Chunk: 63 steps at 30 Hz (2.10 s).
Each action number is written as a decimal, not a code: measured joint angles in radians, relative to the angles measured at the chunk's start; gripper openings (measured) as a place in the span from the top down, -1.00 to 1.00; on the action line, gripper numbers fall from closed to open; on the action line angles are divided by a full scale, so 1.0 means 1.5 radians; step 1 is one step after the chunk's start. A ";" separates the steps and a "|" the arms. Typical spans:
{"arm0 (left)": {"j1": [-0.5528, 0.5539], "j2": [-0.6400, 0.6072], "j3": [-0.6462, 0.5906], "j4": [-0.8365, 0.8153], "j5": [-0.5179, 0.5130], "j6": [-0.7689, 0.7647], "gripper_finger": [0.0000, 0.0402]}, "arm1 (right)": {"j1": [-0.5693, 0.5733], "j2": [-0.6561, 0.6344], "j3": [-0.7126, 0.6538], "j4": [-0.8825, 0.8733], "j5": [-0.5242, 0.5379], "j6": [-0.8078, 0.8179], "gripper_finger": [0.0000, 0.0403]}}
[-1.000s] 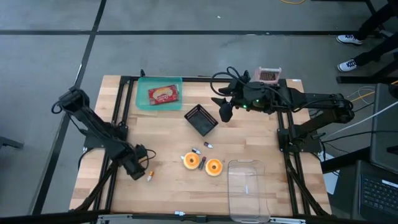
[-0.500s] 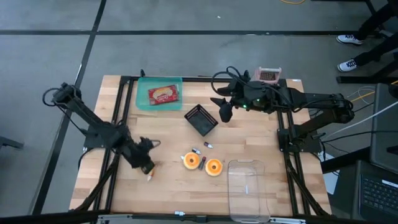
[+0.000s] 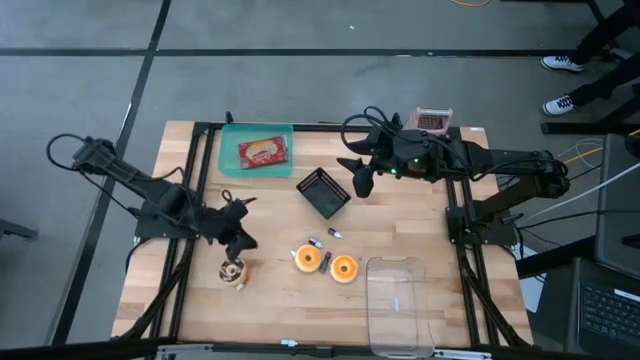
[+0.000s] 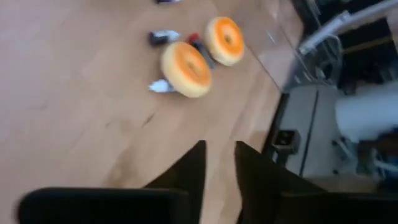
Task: Pick & Place Food Item
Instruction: Put the black donut into the black bin
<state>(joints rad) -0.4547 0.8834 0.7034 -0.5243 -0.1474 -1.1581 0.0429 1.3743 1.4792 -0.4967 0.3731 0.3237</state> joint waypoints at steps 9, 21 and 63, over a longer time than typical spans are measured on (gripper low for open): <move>-0.012 0.085 0.007 -0.121 0.130 0.223 -0.10 | 0.000 0.000 0.000 0.002 -0.018 0.002 -0.13; -0.020 0.202 0.007 -0.193 0.179 0.392 -0.17 | 0.000 0.000 0.000 0.001 -0.021 0.003 -0.13; 0.126 0.156 -0.003 -0.065 0.207 0.310 0.90 | -0.021 0.000 0.000 0.069 -0.035 -0.015 -0.13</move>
<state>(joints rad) -0.2660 1.1170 0.6984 -0.6222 0.1627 -0.6937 0.0114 1.3743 1.4792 -0.3937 0.3199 0.3007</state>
